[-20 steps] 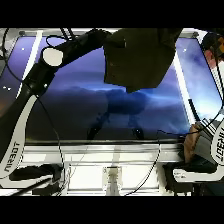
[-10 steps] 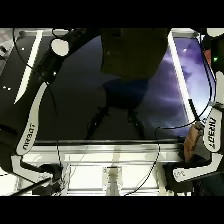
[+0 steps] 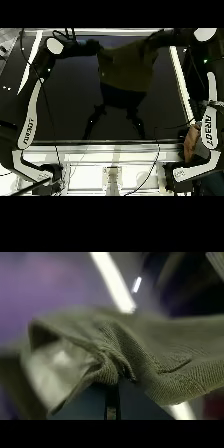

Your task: Fold the clothes and pants, and hang the long-sleeved shirts on hangers.

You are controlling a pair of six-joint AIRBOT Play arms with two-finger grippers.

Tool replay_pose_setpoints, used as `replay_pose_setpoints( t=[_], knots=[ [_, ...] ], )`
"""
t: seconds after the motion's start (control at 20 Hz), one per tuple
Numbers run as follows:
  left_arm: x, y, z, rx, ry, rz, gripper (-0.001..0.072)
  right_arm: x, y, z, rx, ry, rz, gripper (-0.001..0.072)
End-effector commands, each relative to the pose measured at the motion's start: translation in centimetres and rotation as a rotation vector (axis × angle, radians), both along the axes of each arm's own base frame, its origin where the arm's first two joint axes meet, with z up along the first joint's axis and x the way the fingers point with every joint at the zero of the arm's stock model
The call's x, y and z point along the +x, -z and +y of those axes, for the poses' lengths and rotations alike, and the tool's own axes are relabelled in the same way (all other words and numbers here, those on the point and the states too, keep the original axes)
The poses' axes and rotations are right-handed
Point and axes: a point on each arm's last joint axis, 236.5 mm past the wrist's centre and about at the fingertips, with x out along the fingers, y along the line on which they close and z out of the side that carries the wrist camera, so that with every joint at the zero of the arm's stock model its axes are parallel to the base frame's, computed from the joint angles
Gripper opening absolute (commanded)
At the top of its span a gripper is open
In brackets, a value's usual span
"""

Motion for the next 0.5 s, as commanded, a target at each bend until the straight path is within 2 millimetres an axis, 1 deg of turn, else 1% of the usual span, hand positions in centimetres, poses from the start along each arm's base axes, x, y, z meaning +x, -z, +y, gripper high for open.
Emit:
replay_pose_setpoints(
  t=[0.0, 0.1, 0.2, 0.3, 0.45],
  knots=[
    [-3.4, 5.0, 2.2, 0.208, 0.049, 0.146, 0.0014, -6.3, 4.5, 1.9, 0.01, -0.06, 0.295, 0.0012],
    [-6.0, 6.0, 2.3, 0.239, 0.087, 0.209, 0.0013, -8.3, 4.9, 2.2, 0.037, -0.024, 0.346, 0.0012],
    [-9.5, 7.9, 2.9, 0.298, 0.132, 0.299, 0.0014, -11.0, 6.0, 1.9, 0.049, 0.002, 0.409, 0.0013],
    [-12.4, 9.1, 3.1, 0.31, 0.141, 0.348, 0.0014, -13.8, 7.7, 1.5, 0.055, 0.026, 0.475, 0.0013],
    [-17.2, 10.7, 3.4, 0.314, 0.147, 0.405, 0.0014, -19.0, 10.5, 1.0, 0.061, 0.06, 0.606, 0.0013]
  ],
)
